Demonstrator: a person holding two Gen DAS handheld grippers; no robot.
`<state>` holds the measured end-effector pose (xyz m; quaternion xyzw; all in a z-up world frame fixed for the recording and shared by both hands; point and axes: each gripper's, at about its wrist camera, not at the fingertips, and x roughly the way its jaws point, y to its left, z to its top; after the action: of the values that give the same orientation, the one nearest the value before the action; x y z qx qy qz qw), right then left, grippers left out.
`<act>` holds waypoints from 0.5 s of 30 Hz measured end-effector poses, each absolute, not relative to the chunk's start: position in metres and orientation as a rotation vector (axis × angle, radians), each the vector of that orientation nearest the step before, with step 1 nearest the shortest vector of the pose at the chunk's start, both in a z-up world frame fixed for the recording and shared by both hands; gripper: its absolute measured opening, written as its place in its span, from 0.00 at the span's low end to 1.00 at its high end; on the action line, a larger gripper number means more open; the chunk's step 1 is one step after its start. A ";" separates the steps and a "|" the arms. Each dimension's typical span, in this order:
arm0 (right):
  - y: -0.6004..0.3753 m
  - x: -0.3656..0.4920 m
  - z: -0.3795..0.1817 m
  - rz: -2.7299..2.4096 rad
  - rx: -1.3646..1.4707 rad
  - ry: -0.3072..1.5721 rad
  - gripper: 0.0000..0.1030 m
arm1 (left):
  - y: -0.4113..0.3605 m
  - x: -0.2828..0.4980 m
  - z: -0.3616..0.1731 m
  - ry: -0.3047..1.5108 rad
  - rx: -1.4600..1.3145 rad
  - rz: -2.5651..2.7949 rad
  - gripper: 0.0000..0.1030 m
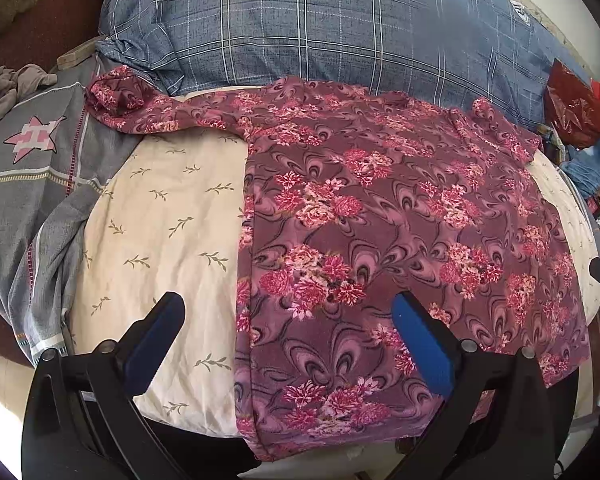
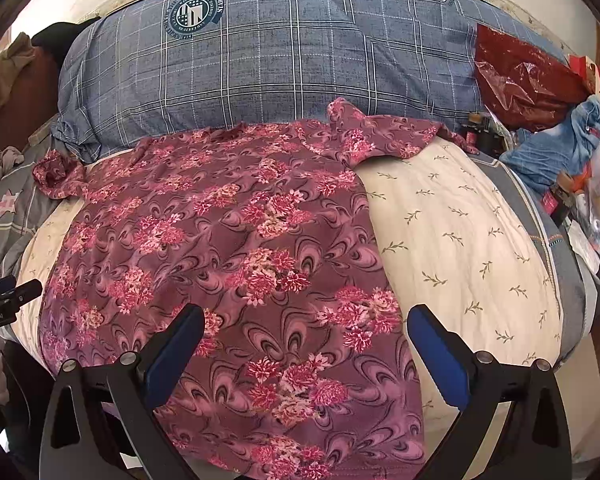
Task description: Fold small clothes
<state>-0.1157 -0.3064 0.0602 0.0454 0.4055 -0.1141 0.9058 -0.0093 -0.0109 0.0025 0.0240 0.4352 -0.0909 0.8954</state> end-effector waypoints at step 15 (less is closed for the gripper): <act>-0.317 -0.112 0.051 -0.221 0.133 0.859 0.98 | -0.011 -0.004 -0.003 0.928 0.086 -0.157 1.00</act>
<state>-0.1117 -0.3169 0.0514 0.0643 0.4153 -0.1069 0.9011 -0.0042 -0.0108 -0.0031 0.0413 0.4471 -0.0757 0.8903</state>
